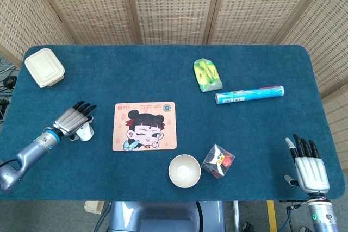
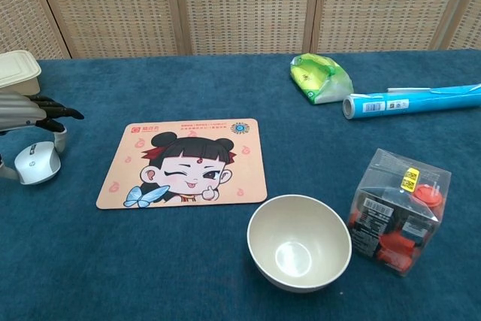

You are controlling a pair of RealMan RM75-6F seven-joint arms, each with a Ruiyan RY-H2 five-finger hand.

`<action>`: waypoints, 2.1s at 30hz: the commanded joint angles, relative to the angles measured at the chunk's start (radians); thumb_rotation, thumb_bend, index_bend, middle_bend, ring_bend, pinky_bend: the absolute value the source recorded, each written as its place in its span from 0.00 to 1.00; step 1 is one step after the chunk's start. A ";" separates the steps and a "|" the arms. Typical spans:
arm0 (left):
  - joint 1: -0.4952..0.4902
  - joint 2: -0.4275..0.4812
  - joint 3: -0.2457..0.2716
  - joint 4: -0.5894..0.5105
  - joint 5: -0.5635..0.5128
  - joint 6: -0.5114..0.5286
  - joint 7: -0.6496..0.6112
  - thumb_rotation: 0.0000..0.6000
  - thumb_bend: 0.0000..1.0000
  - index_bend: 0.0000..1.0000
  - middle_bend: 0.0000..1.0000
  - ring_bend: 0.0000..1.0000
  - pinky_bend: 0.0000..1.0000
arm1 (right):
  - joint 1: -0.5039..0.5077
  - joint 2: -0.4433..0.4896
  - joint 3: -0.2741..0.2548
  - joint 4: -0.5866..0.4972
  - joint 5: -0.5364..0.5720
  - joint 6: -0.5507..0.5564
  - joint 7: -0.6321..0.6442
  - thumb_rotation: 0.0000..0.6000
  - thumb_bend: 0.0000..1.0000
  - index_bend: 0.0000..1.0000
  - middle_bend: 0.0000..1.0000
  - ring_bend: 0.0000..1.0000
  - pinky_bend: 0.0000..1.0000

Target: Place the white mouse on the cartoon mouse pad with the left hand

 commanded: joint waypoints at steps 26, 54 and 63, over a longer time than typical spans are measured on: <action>-0.167 -0.086 -0.112 -0.083 0.036 0.005 0.189 1.00 0.30 0.55 0.00 0.00 0.00 | 0.004 0.011 0.014 0.014 0.036 -0.024 0.044 1.00 0.10 0.00 0.00 0.00 0.00; -0.282 -0.232 -0.131 -0.012 -0.001 -0.083 0.284 1.00 0.26 0.51 0.00 0.00 0.00 | 0.006 0.027 0.022 0.030 0.061 -0.043 0.105 1.00 0.10 0.00 0.00 0.00 0.00; -0.284 -0.276 -0.132 0.038 -0.013 -0.061 0.308 1.00 0.15 0.35 0.00 0.00 0.00 | 0.007 0.027 0.023 0.032 0.063 -0.045 0.110 1.00 0.10 0.00 0.00 0.00 0.00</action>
